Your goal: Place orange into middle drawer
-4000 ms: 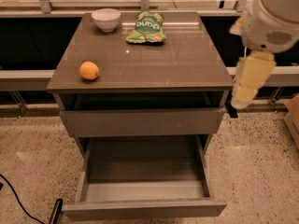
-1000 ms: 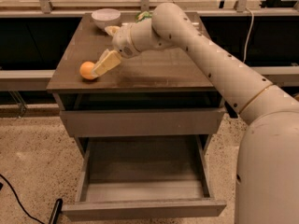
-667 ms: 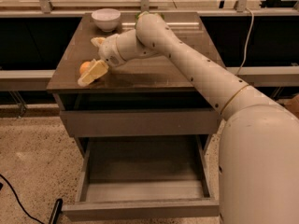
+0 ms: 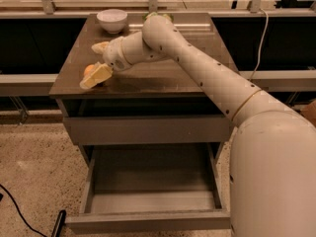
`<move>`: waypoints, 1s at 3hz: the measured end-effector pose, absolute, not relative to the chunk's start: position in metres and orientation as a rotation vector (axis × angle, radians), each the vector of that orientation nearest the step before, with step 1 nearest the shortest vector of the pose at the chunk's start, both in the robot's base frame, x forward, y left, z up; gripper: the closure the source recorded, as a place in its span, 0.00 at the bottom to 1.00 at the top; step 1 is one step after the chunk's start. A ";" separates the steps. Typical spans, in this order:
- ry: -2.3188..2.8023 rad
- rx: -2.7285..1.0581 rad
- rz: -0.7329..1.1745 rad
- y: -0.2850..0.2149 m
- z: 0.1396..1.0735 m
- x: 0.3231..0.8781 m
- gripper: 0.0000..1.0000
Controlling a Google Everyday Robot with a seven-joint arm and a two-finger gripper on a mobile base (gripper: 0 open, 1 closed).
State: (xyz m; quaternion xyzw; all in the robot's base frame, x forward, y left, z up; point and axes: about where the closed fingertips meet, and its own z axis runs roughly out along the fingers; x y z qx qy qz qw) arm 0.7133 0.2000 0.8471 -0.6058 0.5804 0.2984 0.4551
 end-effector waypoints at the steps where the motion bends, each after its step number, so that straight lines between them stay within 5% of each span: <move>1: 1.430 -1.498 0.741 0.203 0.846 0.712 0.41; 3: 1.427 -1.506 0.751 0.209 0.843 0.710 0.95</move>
Offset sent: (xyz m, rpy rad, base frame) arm -0.0010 0.0026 -0.0012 -0.0002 0.0018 0.0042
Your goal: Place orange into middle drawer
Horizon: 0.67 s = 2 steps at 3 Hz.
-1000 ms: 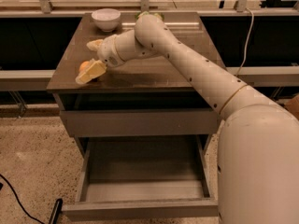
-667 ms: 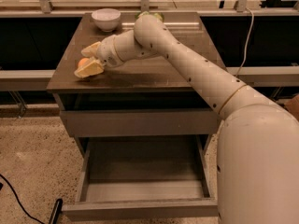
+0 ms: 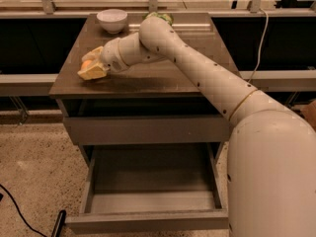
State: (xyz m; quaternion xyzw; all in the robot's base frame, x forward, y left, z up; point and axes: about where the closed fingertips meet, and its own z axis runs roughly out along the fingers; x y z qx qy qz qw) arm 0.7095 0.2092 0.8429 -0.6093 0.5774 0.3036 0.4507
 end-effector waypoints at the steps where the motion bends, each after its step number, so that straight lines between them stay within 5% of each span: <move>1: 1.354 -1.521 0.805 0.209 0.864 0.704 1.00; 2: 1.266 -1.512 0.798 0.193 0.907 0.696 1.00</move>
Offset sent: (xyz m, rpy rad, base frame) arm -0.0198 -0.0432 0.1186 0.1544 -0.1458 0.1019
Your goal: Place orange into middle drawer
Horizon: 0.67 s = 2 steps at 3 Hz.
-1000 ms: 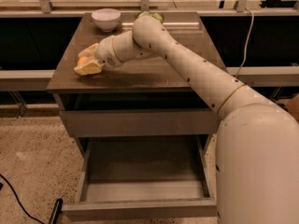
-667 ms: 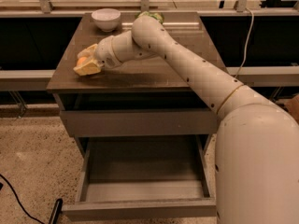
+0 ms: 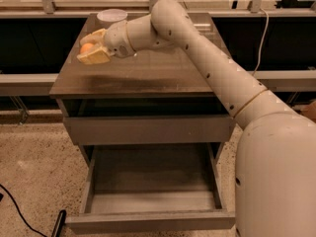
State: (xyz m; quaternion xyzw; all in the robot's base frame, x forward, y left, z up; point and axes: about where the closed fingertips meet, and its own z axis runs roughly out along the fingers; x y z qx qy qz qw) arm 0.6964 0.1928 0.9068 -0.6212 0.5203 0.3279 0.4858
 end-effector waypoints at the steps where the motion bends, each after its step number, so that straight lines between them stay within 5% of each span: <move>1: 1.225 -1.436 0.764 0.162 0.961 0.673 1.00; 2: 1.267 -1.305 0.759 0.130 0.978 0.636 1.00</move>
Offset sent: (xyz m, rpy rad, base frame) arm -0.1677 -0.1782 -0.1148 -0.0377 0.2487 -0.3259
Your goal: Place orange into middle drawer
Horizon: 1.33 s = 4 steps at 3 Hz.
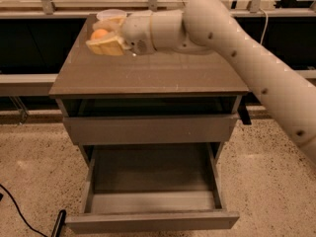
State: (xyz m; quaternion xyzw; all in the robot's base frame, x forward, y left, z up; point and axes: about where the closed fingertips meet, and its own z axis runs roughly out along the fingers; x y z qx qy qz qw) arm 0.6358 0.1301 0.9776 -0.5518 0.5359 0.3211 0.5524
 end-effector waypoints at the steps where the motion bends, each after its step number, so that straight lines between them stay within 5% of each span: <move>1: 1.295 -1.214 0.849 0.109 0.944 0.597 1.00; 3: 1.476 -1.167 0.904 0.031 0.822 0.532 1.00; 4: 1.508 -1.202 0.931 0.033 0.806 0.536 1.00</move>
Offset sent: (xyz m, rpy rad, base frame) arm -0.1581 -0.1899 -0.2898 -0.0327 0.4006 -0.1256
